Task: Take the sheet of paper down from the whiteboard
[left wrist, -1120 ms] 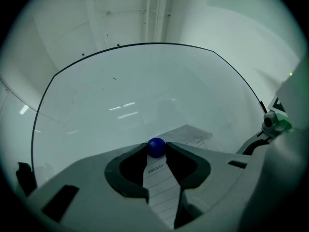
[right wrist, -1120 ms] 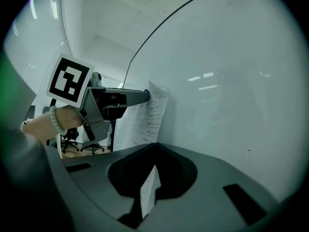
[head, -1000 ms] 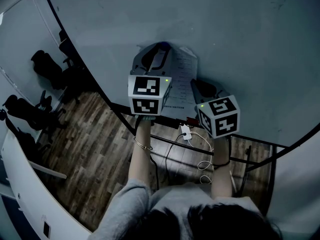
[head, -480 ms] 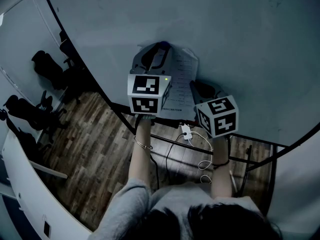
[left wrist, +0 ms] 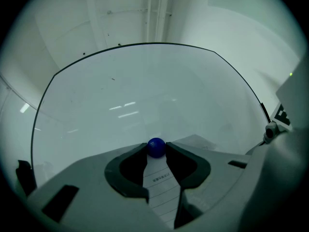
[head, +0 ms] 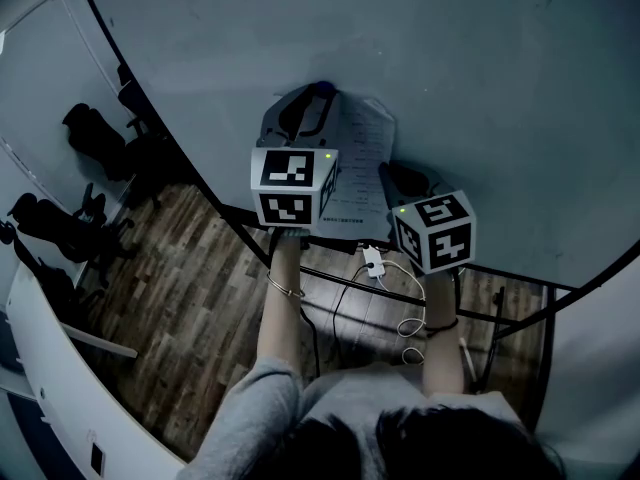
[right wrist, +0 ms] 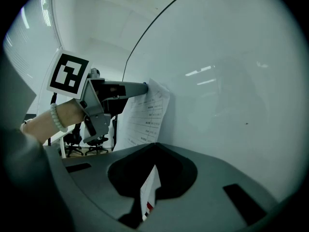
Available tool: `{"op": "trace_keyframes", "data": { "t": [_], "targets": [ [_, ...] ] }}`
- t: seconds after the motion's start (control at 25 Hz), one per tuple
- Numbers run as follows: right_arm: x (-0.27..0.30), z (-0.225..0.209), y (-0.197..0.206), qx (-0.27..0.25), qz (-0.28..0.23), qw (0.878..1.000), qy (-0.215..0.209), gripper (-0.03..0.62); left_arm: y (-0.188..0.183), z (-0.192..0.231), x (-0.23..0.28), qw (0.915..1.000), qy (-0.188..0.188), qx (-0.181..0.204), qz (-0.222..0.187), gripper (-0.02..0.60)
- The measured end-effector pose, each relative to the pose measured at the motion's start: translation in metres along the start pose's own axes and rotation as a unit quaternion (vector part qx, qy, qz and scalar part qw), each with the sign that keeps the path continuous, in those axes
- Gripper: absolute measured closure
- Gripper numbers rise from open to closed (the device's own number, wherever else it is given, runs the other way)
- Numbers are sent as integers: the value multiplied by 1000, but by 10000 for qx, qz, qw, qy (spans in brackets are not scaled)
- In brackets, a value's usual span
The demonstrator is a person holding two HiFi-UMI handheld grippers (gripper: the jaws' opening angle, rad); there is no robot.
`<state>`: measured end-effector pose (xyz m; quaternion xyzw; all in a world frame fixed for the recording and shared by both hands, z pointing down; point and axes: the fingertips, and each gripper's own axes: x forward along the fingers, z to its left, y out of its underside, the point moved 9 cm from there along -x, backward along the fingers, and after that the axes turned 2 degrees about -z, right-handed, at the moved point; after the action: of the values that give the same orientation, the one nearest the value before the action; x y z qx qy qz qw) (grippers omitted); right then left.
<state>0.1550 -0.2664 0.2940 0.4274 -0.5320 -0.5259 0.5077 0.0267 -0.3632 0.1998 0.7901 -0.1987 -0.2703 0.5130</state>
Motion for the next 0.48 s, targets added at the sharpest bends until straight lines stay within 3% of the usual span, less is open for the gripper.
{"op": "trace_keyframes", "data": {
  "t": [0.48],
  "targets": [
    [-1,-4,12,102,222,9997,34,594,1,1,1,9999,-12,-112,-12,454]
  ]
}}
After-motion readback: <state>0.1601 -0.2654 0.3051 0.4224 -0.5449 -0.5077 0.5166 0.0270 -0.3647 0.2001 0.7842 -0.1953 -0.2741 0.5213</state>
